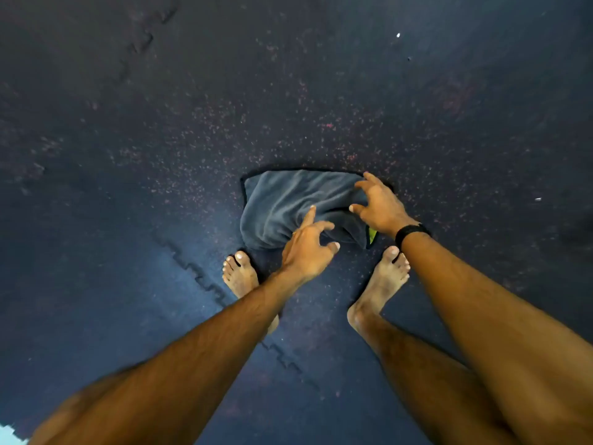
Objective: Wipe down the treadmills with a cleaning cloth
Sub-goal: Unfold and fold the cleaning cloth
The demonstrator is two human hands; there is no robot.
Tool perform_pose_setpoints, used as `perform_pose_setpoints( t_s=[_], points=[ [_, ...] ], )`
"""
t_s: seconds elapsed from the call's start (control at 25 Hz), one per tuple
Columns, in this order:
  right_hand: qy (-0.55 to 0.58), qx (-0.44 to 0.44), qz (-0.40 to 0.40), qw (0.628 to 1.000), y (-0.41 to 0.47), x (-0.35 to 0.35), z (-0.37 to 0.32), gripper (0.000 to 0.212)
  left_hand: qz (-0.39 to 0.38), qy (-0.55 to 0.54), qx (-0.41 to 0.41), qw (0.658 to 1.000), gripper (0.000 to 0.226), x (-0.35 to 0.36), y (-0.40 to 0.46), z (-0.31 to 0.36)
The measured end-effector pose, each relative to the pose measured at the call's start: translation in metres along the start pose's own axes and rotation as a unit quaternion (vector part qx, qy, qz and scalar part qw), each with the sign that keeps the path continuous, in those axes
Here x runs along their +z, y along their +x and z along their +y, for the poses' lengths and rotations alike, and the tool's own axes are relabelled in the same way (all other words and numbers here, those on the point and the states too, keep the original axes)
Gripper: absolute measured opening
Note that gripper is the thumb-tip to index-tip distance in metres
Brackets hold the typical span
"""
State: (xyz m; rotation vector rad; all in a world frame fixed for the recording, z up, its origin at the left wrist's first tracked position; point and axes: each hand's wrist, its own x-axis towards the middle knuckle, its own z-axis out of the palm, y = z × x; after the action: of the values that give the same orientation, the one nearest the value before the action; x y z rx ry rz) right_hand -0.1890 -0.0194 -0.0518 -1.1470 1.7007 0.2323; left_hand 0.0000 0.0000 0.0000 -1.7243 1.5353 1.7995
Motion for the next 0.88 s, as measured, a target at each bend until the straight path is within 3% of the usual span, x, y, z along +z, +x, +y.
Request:
perform_pose_setpoints(
  t_s=[0.16,0.36,0.52,0.72,0.88],
  points=[
    [-0.051,-0.029,-0.012,0.998,0.031,0.014,-0.015,0.053,0.047,0.029,0.002,0.999,0.048,-0.023,0.035,-0.008],
    [-0.088,-0.027,0.094,0.991,0.015,0.044,-0.017,0.038,0.051,0.072,-0.045,0.995,0.056,-0.02,0.032,-0.047],
    [-0.114,-0.056,0.079,0.989,-0.001,0.037,-0.017,0.038,0.019,0.093,-0.065,0.993,0.061,-0.014,0.01,-0.05],
    [-0.049,-0.049,0.099,0.993,0.004,0.032,-0.022,0.042,0.044,0.129,-0.019,0.99,0.059,-0.025,0.032,-0.027],
    [-0.127,-0.031,0.078,0.988,0.004,0.043,-0.021,0.029,0.058,0.129,-0.014,0.99,0.061,-0.033,0.046,-0.019]
  ],
)
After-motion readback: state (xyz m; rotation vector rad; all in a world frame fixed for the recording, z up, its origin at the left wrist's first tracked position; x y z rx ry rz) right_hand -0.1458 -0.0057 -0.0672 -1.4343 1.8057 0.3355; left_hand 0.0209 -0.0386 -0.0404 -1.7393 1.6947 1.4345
